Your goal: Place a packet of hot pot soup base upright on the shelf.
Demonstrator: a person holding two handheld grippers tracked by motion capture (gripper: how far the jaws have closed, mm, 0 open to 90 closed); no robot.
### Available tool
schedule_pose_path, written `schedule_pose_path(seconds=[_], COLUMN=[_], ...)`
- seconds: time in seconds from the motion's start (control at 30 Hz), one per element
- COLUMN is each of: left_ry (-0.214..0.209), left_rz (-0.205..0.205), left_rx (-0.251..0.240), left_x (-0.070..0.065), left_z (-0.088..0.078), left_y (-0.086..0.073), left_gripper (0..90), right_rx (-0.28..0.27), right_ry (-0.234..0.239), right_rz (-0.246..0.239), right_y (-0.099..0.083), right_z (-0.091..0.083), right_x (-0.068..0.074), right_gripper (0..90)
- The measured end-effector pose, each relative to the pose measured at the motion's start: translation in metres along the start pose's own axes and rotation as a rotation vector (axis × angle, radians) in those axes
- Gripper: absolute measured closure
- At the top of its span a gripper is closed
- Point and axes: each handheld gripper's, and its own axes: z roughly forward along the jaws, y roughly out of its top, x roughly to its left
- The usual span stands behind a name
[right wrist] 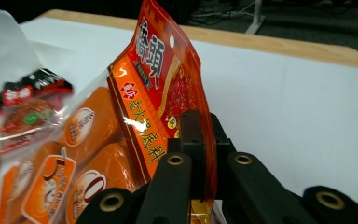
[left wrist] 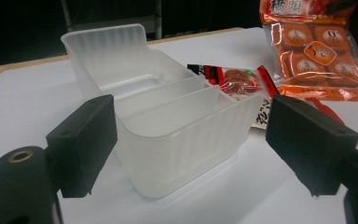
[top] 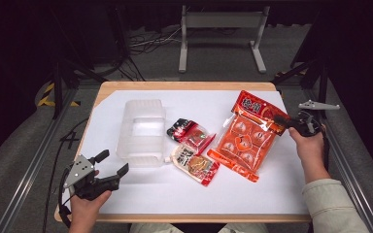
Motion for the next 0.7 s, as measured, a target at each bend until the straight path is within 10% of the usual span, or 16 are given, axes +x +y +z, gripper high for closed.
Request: schedule_pose_path(seconds=[0.7], left_ry=[-0.063], left_rz=[-0.017], left_rx=[-0.051], left_x=[-0.009], left_z=[0.002], left_y=[0.012], left_gripper=[16.0], right_rx=[-0.121], right_ry=[0.183], right_rz=[-0.117], right_y=[0.040], right_z=[-0.068], right_x=[0.066], right_gripper=[90.0])
